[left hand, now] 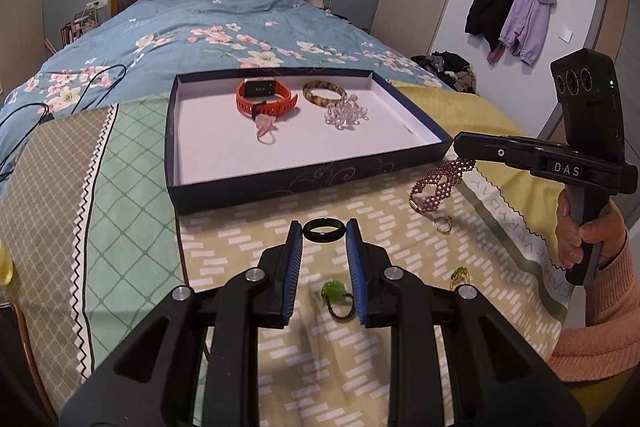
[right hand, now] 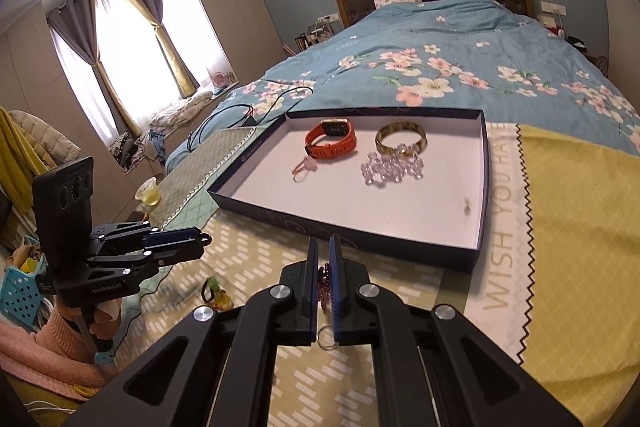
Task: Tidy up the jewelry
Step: 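Grasp the dark red beaded bracelet with the right tool while the left tool grasps the black ring, then carry the beaded bracelet to the tray with the right tool while the left tool carries the ring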
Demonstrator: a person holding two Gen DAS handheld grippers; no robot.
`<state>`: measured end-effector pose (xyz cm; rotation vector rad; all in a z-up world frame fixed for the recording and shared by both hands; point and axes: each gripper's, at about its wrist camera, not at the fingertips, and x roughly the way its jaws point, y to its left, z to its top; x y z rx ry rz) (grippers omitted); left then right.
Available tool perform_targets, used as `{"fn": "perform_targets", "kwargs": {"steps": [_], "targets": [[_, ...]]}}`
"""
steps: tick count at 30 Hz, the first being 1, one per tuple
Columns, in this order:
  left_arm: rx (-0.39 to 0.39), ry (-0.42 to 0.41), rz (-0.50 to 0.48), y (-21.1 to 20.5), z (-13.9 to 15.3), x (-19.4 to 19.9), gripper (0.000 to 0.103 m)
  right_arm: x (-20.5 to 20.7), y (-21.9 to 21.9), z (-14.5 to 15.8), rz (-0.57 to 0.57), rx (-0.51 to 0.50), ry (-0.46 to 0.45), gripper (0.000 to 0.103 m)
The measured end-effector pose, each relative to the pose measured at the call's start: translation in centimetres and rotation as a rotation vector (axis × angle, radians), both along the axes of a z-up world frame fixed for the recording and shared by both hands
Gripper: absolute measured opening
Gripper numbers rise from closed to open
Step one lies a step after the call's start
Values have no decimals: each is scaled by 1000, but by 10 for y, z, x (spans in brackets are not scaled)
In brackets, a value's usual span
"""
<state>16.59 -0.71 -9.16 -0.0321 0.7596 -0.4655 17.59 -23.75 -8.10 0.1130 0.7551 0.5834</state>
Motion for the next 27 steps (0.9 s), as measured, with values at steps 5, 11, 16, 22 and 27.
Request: {"fn": "perform_targets", "kwargs": {"steps": [5, 11, 16, 22, 27], "targets": [[6, -25, -10, -5, 6, 0, 23, 1, 1, 8, 1, 0, -20, 0], [12, -31, -18, -9, 7, -1, 23, 4, -1, -5, -23, -77, 15, 6], [5, -19, -13, -6, 3, 0, 23, 6, -21, -34, -105, -129, 98, 26], [4, -5, -11, -6, -2, -1, 23, 2, -27, -52, -112, -147, 133, 32], [4, 2, -12, -8, -4, 1, 23, 1, -18, -51, -94, -182, 110, 8]]}}
